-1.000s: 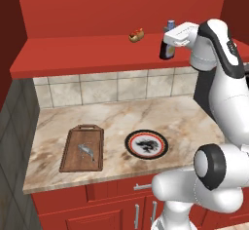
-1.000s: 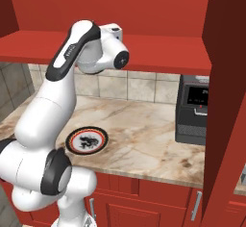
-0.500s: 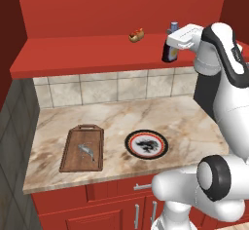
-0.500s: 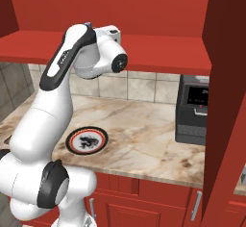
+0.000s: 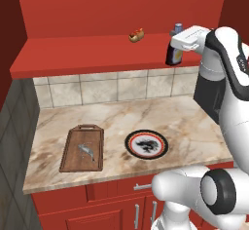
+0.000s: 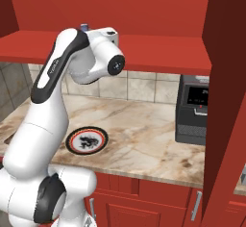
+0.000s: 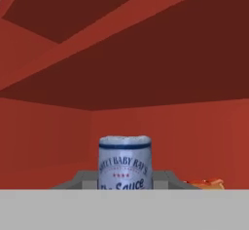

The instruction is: Pick the fish from the plate and place it on the cutting board. Then pick the condiment bottle from the cabinet and place it next to the cutting board.

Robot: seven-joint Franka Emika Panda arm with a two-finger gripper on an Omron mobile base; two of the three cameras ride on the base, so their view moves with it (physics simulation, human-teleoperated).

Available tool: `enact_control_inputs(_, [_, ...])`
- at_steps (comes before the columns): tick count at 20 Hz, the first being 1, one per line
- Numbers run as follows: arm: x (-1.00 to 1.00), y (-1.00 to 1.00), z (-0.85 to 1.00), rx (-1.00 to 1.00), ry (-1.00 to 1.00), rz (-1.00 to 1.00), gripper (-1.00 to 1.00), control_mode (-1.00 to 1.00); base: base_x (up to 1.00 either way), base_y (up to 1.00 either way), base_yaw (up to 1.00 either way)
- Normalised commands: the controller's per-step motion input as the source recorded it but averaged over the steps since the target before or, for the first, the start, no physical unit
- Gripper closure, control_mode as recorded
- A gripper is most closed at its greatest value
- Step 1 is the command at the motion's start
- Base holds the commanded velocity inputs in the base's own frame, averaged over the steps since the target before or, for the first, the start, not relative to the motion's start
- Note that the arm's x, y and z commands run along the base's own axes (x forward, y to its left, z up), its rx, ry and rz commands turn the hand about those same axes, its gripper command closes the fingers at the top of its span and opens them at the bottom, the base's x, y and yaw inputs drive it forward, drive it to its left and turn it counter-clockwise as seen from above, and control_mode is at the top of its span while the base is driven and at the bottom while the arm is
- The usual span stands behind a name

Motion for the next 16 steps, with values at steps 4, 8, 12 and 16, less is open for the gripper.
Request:
enact_control_inputs(4, [-0.31, 0.00, 0.04, 0.00, 0.00, 0.00, 1.00, -1.00, 0.00, 0.00, 0.00])
enact_control_inputs(8, [-0.34, 0.00, 0.01, 0.00, 0.00, 0.00, 1.00, -1.00, 0.00, 0.00, 0.00])
enact_control_inputs(12, [-0.36, 0.00, 0.00, 0.00, 0.00, 0.00, 1.00, -1.00, 0.00, 0.00, 0.00])
enact_control_inputs(16, [-0.39, 0.00, 0.00, 0.00, 0.00, 0.00, 1.00, -1.00, 0.00, 0.00, 0.00])
